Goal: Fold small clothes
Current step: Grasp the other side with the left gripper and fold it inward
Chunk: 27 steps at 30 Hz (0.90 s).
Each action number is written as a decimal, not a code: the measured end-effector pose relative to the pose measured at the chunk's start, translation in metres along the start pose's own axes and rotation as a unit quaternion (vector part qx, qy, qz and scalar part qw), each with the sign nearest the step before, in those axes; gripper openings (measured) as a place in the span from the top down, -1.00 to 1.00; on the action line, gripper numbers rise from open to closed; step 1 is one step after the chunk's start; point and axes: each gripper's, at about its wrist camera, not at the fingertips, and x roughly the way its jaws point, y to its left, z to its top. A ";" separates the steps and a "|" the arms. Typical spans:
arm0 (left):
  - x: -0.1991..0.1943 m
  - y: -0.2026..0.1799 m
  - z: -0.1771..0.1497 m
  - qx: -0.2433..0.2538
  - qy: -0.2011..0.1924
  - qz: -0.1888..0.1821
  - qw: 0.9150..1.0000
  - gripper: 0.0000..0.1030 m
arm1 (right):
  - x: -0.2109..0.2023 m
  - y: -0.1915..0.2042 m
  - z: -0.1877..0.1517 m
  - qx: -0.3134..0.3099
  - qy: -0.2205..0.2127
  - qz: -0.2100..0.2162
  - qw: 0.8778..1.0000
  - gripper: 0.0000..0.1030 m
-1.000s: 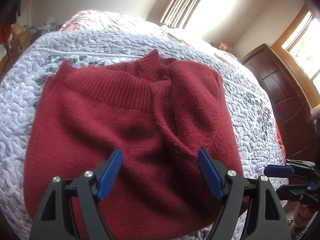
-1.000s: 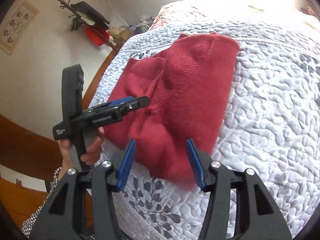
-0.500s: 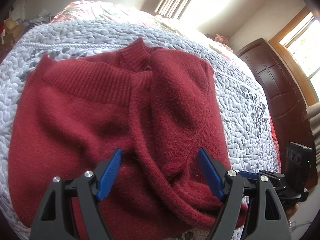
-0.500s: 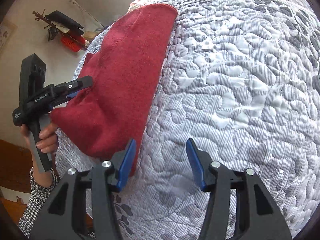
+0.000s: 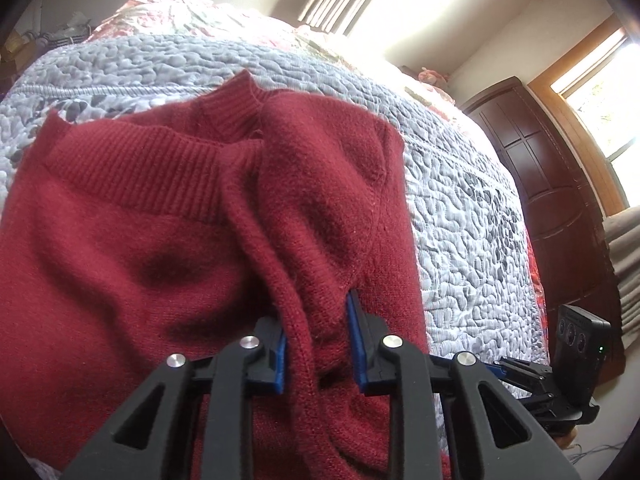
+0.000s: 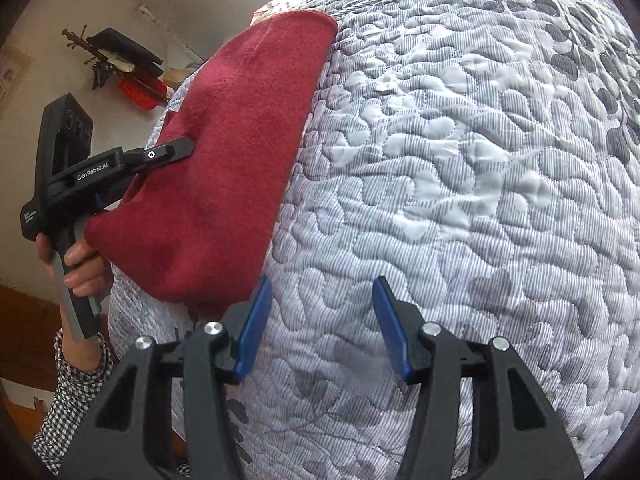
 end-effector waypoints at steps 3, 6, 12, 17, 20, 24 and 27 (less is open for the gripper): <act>-0.010 0.009 0.000 -0.020 -0.014 -0.022 0.999 0.58 | 0.004 0.004 -0.003 -0.004 0.003 -0.001 1.000 -0.02; -0.024 0.017 0.002 -0.027 -0.029 -0.041 0.998 0.59 | 0.005 0.008 -0.005 -0.009 0.005 -0.002 1.000 -0.05; -0.054 0.027 0.011 -0.020 -0.049 -0.037 0.998 0.59 | 0.012 0.019 -0.001 -0.018 0.007 0.000 1.000 -0.07; -0.081 0.045 0.017 -0.007 -0.062 -0.007 0.998 0.59 | 0.020 0.036 0.002 -0.032 0.012 0.001 0.999 -0.07; -0.099 0.066 0.021 -0.014 -0.069 0.009 0.997 0.59 | 0.025 0.047 0.004 -0.041 0.014 0.002 0.999 -0.07; -0.122 0.096 0.025 -0.026 -0.080 0.036 0.996 0.59 | 0.034 0.060 0.007 -0.050 0.020 0.005 0.999 -0.07; -0.135 0.123 0.026 -0.044 -0.083 0.044 0.995 0.59 | 0.040 0.066 0.008 -0.056 0.026 0.006 0.998 -0.07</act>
